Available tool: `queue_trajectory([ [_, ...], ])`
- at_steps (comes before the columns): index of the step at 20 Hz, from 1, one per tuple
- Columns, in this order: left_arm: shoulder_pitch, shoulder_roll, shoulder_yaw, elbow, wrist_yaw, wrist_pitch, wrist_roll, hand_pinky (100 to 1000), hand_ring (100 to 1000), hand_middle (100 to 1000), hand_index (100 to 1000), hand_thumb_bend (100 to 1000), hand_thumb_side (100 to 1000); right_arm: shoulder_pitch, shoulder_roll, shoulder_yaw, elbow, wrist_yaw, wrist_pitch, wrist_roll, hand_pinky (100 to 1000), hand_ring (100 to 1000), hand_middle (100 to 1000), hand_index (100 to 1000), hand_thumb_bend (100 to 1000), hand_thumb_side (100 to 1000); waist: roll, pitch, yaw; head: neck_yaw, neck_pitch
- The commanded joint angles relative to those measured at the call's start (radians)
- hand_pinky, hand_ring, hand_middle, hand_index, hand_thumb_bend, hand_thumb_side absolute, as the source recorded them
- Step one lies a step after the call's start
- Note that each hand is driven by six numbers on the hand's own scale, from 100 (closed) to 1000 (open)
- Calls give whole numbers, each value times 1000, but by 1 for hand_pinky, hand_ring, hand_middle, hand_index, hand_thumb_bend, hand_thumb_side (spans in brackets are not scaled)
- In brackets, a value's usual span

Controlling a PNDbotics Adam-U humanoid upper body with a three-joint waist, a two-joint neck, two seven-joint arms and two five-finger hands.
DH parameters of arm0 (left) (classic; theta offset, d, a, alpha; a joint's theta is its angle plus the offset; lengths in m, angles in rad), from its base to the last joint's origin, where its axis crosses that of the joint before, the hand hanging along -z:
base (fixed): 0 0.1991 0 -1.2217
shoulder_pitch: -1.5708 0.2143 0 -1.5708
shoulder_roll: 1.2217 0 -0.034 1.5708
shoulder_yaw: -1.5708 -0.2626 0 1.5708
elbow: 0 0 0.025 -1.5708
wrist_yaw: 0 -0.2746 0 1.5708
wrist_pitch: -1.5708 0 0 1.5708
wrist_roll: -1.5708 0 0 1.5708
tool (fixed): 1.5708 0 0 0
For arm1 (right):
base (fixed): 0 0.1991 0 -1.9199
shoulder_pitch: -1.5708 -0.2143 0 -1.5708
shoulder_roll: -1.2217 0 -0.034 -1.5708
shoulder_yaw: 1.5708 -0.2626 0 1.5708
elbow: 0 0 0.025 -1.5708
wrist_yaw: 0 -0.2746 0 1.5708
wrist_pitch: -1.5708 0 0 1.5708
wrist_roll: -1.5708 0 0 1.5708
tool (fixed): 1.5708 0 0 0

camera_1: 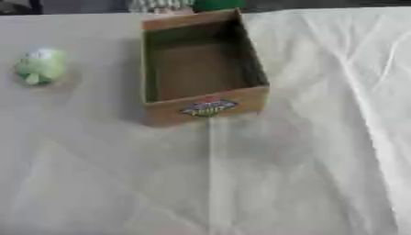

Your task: Pick up objects on the table and place them in the box.

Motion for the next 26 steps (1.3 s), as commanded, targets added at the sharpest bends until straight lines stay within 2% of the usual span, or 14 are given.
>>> queue_trajectory([
  [1,-12,17,10,-17,-2,3,-1,726,688,611,753,100,776,-5,-21,-8,-14,-6,-1,4,816,669,765,910,100,700,-1,-15,2,0,-2],
  [7,-30,52,9,-17,-28,36,-15,719,689,612,759,100,774,-5,-22,-8,-14,-6,-1,5,816,669,765,911,100,697,-2,-15,2,-1,4],
  [9,-42,91,7,-17,-71,88,-34,710,690,615,766,100,764,-3,-24,-8,-14,-5,-1,4,816,669,765,911,100,697,-3,-16,3,-1,5],
  [11,-64,151,-2,-17,-149,170,-80,693,693,620,776,100,758,-2,-25,-8,-14,-5,-1,4,816,669,765,911,100,697,-4,-17,5,-5,3],
  [14,-128,249,-36,-17,-312,311,-231,670,698,647,825,100,757,5,-23,-7,-14,-4,2,4,818,670,765,911,100,698,-5,-21,11,-26,-3],
  [18,-231,358,-83,24,-501,458,-447,619,681,644,835,100,746,1,-27,-2,-14,-5,2,9,817,671,765,911,100,695,-6,-27,10,-35,-5],
  [20,-273,417,-123,58,-615,512,-568,616,705,686,886,100,780,-5,-28,-1,-14,-9,0,9,816,671,765,911,100,703,-6,-28,4,-30,-9],
  [21,-293,435,-145,76,-659,521,-639,621,716,708,896,100,806,-7,-29,-1,-14,-10,0,9,816,671,765,911,100,693,-6,-28,2,-28,-10],
  [23,-336,453,-180,108,-711,507,-766,626,729,725,914,100,724,-9,-31,0,-14,-12,1,11,816,671,764,910,100,692,-6,-30,-1,-26,-11],
  [26,-410,449,-228,177,-755,432,-929,642,754,751,932,100,773,-16,-30,3,-14,-16,8,14,817,671,764,911,100,692,-4,-32,-4,-26,-15],
])
